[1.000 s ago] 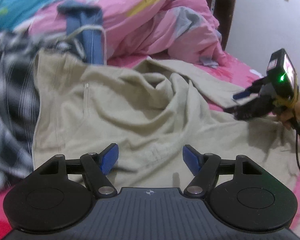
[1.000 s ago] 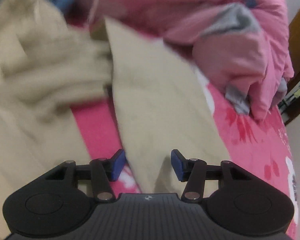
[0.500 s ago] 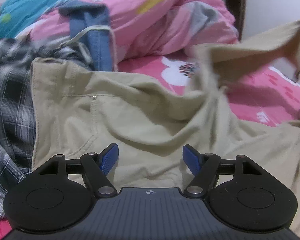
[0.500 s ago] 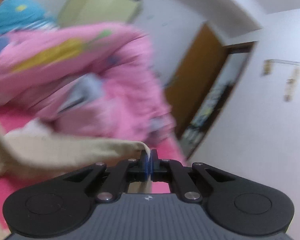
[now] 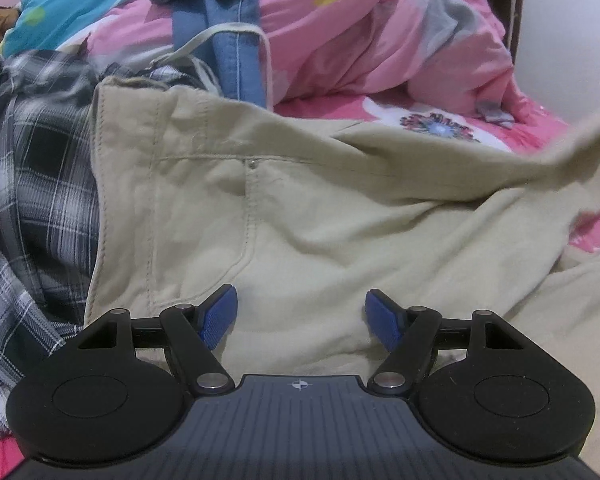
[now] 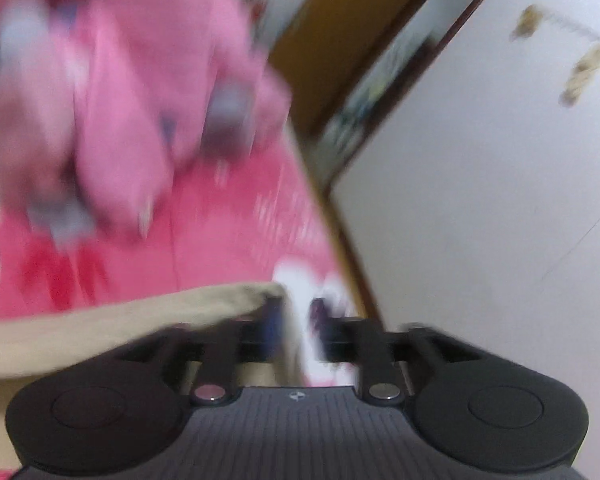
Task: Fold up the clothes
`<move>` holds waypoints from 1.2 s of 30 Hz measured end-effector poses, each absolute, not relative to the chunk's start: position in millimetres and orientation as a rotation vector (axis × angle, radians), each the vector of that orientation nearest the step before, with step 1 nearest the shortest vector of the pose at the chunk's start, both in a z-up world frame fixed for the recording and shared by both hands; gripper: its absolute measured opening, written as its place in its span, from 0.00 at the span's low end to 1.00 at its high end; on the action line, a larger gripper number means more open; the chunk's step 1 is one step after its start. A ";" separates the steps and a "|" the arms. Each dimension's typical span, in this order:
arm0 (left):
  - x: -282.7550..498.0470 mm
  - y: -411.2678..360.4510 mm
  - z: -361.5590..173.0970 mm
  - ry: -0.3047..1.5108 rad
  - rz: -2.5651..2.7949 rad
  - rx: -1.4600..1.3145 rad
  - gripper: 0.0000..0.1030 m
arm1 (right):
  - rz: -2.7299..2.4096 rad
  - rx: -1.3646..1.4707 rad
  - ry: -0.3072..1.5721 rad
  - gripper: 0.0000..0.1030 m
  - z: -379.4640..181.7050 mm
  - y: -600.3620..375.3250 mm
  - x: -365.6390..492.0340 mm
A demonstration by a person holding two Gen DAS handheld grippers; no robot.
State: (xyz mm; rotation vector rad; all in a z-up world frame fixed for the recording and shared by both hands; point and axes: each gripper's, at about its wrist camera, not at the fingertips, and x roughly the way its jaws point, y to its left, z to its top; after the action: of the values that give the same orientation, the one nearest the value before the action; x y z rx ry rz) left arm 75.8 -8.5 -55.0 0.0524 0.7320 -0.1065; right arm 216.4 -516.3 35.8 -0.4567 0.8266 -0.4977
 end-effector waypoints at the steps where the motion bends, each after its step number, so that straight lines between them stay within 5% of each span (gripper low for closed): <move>1: 75.3 -8.0 -55.6 0.734 -0.104 0.054 0.70 | -0.502 -0.507 0.891 0.57 10.3 -513.9 223.0; 8: 72.7 3.4 -50.8 0.733 -0.124 0.029 0.70 | -0.427 -0.945 1.038 0.64 -78.5 -471.2 188.8; 12: 67.9 15.0 -45.8 0.719 -0.124 -0.011 0.70 | -0.347 -1.016 0.856 0.72 -39.9 -431.8 141.0; 18: 59.3 33.4 -42.2 0.705 -0.105 -0.064 0.70 | 0.093 -0.694 0.589 0.71 26.5 -324.6 86.2; 27: 46.0 36.8 -48.5 0.651 -0.097 -0.060 0.70 | 0.459 -0.723 0.590 0.52 -50.7 -175.2 99.3; 28: 44.9 38.0 -48.2 0.645 -0.100 -0.066 0.70 | 0.456 -0.734 0.605 0.41 -57.9 -172.6 107.5; 29: 44.4 40.3 -47.8 0.640 -0.103 -0.076 0.70 | 0.453 -0.745 0.621 0.12 -64.9 -170.3 115.8; 30: 43.4 42.4 -47.1 0.636 -0.102 -0.087 0.70 | 0.442 -0.728 0.634 0.01 -66.4 -171.0 124.8; 36: 40.5 56.0 -39.4 0.575 -0.061 -0.122 0.70 | 0.401 -0.520 0.548 0.02 -19.7 -186.0 162.1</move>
State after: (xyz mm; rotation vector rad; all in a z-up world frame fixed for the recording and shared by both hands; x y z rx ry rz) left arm 40.5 56.0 -39.4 -0.1215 0.5750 -0.0613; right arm 162.1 -186.0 -19.7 -0.5201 0.5484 0.4013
